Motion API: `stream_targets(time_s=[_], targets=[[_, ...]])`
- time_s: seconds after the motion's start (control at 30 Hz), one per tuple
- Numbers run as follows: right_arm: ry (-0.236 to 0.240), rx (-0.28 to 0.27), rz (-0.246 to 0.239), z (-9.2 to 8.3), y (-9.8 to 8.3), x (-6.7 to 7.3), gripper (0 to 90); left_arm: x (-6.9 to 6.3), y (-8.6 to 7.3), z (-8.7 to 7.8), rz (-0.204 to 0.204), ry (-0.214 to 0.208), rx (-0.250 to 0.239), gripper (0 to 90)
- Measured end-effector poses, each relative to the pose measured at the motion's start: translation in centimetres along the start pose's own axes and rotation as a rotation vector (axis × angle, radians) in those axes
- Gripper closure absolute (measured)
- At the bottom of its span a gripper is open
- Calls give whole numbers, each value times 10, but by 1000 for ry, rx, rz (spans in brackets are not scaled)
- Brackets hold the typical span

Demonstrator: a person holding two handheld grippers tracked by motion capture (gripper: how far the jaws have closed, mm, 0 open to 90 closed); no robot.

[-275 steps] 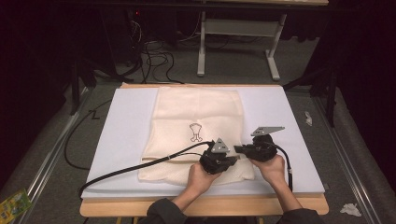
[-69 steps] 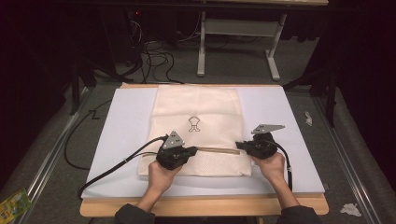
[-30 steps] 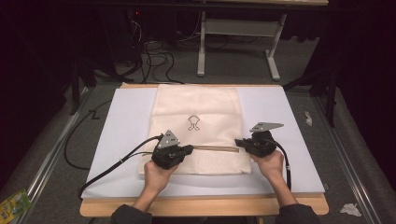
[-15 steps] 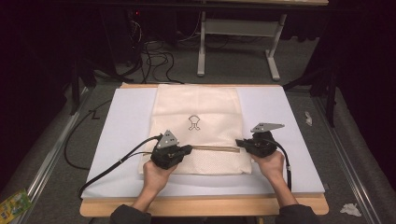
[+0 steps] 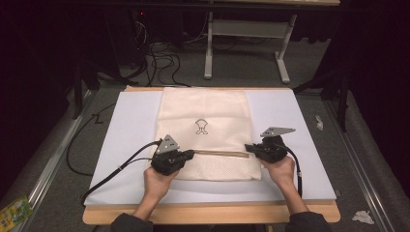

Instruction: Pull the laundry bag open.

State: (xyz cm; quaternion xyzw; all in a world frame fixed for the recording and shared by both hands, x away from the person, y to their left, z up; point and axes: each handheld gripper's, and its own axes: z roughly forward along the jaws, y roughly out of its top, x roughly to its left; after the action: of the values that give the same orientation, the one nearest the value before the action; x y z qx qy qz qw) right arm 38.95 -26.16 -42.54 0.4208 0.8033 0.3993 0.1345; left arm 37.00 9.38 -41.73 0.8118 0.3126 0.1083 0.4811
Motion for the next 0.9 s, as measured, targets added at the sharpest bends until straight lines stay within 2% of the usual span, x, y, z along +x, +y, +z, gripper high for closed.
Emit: stream_targets(time_s=[0.2,0.47,0.73,0.9], targets=[[-7,5,-12,1,-1,0,882,2,-1,-1,-3,1,-3,873],[-2,11,-4,1,-1,1,882,3,-2,-3,-4,-1,-10,873],[-10,19,-6,1,-2,0,881,6,-3,-8,-9,12,-9,873],[-10,18,-6,1,-2,-1,882,9,-2,-12,-18,21,-25,873]])
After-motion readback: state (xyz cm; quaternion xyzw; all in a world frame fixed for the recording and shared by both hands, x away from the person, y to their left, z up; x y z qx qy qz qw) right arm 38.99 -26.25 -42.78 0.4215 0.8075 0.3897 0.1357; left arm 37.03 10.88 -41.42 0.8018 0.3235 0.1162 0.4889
